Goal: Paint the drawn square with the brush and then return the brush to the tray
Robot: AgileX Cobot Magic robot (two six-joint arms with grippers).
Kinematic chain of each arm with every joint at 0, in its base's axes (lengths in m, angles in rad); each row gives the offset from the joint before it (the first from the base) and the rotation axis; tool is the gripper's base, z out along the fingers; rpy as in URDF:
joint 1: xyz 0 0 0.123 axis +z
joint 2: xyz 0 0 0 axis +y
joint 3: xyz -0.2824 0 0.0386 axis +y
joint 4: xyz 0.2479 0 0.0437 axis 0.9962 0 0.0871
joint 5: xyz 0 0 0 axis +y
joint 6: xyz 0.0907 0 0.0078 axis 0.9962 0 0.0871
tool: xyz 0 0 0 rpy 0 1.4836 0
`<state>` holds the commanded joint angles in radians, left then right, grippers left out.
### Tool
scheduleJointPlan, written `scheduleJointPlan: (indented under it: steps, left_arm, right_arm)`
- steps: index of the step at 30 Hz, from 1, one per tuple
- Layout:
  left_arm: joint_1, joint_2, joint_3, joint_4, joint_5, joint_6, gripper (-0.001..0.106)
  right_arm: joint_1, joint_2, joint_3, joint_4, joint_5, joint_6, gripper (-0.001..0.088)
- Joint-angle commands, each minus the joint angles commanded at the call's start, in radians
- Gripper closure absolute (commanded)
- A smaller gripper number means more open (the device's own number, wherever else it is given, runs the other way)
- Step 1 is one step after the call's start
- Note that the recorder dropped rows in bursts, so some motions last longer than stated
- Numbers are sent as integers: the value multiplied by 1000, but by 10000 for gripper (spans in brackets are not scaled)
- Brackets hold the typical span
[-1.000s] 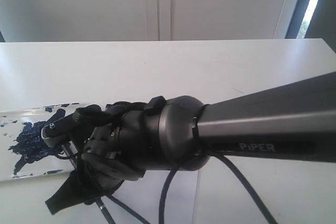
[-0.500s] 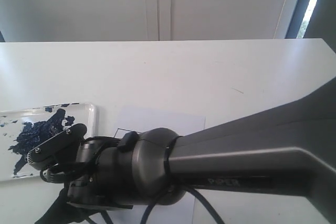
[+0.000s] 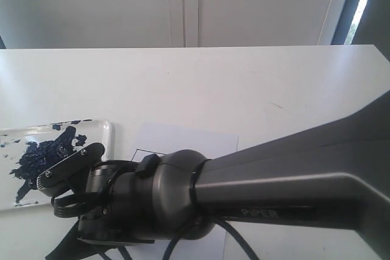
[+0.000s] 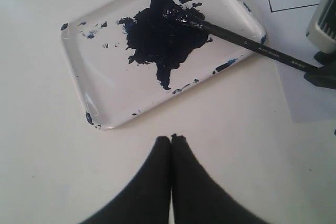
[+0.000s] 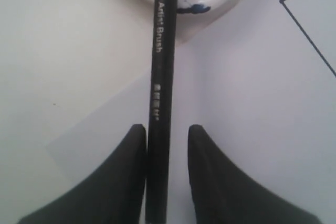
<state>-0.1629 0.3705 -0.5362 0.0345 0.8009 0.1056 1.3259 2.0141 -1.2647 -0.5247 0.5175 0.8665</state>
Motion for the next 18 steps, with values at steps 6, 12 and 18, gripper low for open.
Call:
scheduleJointPlan:
  steps: [6,12,18]
  left_arm:
    - [0,-1,0,11,0,0,1053]
    - [0,-1,0,11,0,0,1053]
    - [0,-1,0,11,0,0,1053]
  right_arm:
    - [16,0,0,8,4,0,602]
    - [19,0,0,14,15,0,718]
    - [19,-6,0,19,30,0,868]
